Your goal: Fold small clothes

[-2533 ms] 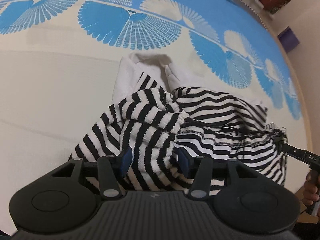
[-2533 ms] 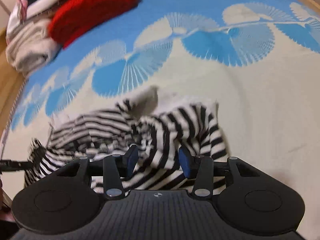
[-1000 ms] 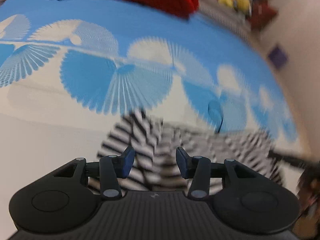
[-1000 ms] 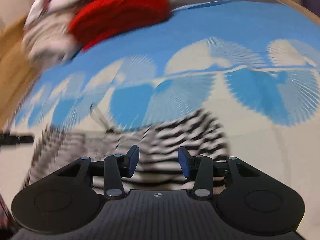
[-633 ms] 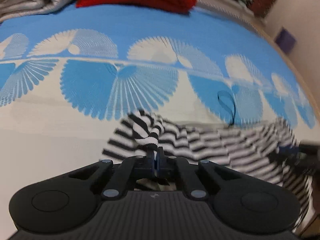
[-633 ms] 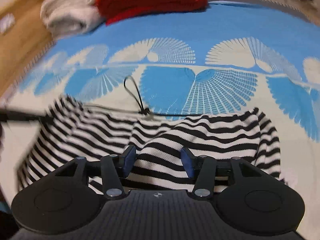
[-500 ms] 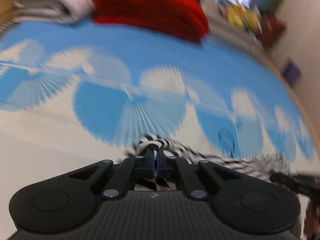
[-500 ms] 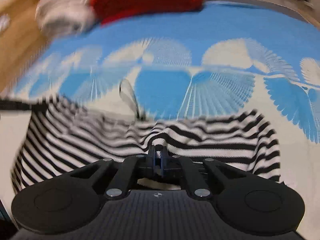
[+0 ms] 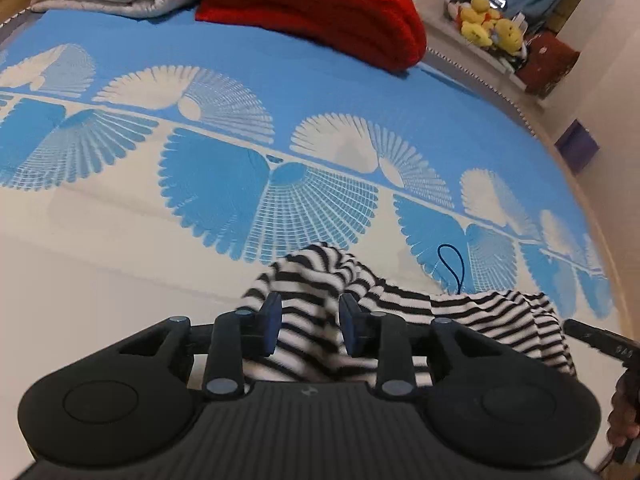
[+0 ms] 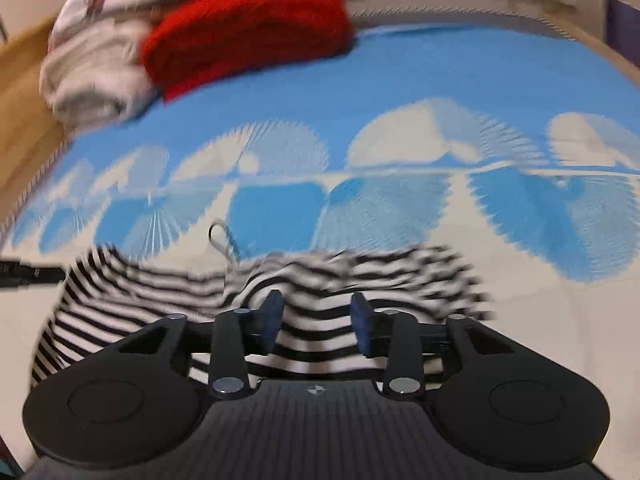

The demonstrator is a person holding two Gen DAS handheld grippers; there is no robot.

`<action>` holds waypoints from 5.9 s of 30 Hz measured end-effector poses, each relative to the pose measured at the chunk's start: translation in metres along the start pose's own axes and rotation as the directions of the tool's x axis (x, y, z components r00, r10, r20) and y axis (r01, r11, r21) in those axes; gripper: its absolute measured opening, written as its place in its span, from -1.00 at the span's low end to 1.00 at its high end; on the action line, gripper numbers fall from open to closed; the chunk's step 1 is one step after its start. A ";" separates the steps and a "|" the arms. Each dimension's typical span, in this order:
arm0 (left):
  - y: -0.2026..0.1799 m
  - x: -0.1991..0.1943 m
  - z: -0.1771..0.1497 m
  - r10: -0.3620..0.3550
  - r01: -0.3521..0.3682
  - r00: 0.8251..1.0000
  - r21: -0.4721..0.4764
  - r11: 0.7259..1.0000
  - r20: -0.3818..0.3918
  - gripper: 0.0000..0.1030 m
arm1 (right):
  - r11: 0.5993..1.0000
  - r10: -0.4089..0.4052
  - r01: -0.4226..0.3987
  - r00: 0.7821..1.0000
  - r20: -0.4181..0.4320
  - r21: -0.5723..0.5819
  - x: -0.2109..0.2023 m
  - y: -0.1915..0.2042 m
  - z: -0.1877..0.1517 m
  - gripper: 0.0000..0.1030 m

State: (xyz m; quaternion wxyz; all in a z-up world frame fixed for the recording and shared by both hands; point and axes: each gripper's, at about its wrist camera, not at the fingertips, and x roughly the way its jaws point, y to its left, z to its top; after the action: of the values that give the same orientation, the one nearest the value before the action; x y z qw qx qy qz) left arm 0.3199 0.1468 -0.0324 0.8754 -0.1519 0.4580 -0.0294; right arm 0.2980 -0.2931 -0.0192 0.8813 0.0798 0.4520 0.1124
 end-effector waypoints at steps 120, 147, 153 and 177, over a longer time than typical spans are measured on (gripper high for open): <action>-0.025 0.030 -0.079 0.067 0.011 0.990 0.548 0.836 -0.121 -0.41 | 0.985 -0.032 0.036 0.999 0.022 -0.166 -0.057 -0.071 -0.042 -0.28; -0.052 -0.139 -0.129 0.091 -0.143 0.978 0.292 0.946 0.186 0.11 | 0.955 -0.262 0.276 0.957 0.127 -0.110 -0.176 -0.046 -0.093 -0.16; -0.050 -0.149 -0.171 0.113 -0.161 0.971 0.223 0.962 0.212 0.07 | 0.968 -0.249 0.234 0.942 0.227 0.089 -0.207 -0.032 -0.122 -0.01; 0.010 -0.096 -0.185 0.165 -0.168 0.986 -0.233 0.958 -0.033 -0.47 | 0.953 -0.300 0.291 0.939 0.165 0.078 -0.191 -0.053 -0.132 -0.01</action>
State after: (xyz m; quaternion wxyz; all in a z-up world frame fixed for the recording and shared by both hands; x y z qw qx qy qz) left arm 0.1138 0.1307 -0.0583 0.8475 -0.2154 0.4751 0.0978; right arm 0.0890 -0.3908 0.0403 0.9220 0.0436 0.3826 -0.0406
